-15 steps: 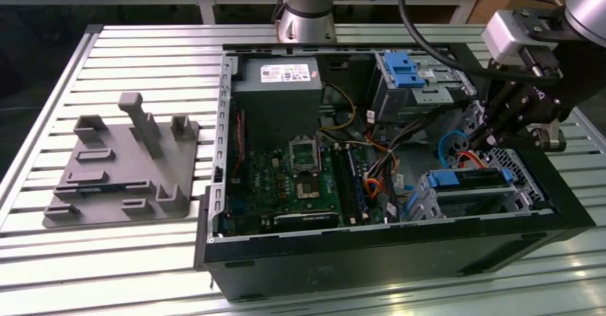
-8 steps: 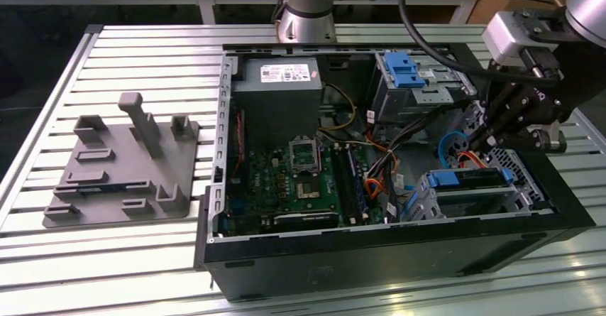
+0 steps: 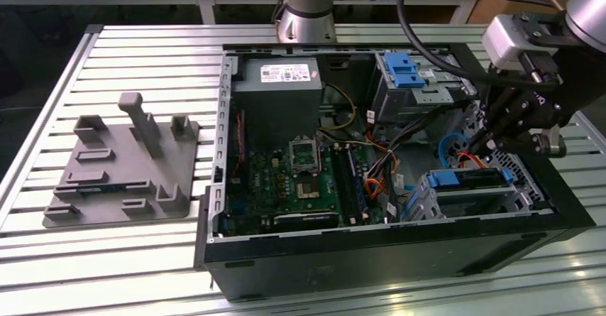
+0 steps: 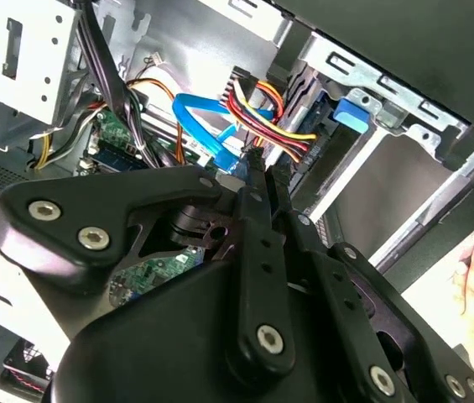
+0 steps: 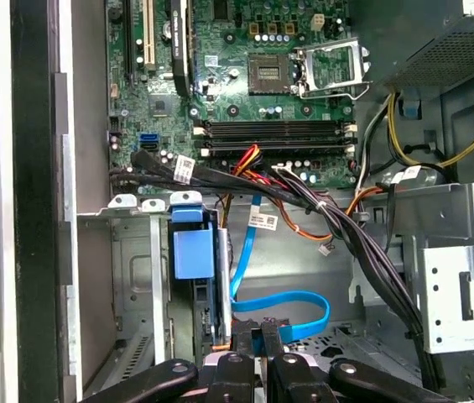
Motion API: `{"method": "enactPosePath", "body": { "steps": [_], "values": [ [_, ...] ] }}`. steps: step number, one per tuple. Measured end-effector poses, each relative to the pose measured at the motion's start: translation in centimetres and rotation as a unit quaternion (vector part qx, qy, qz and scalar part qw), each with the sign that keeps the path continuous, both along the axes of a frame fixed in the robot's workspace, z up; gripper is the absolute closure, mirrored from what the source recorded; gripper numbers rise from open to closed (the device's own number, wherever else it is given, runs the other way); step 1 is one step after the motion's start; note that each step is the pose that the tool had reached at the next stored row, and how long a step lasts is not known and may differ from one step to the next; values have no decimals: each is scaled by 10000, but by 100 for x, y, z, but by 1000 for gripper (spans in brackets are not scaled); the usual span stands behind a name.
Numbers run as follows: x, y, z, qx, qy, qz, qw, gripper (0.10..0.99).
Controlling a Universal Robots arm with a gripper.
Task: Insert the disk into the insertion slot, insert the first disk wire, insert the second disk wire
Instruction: 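Insert the second disk wire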
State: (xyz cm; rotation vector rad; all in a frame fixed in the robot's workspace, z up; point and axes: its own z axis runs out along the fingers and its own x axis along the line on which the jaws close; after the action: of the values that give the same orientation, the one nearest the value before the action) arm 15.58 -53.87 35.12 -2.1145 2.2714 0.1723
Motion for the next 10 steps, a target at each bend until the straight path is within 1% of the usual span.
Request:
{"method": "enactPosePath", "body": {
  "steps": [4, 10],
  "values": [
    [-7, -51, -8, -8, 1, 1, 10000, 925],
    [-11, -55, -11, -15, 1, 0, 10000, 925]
  ]
}}
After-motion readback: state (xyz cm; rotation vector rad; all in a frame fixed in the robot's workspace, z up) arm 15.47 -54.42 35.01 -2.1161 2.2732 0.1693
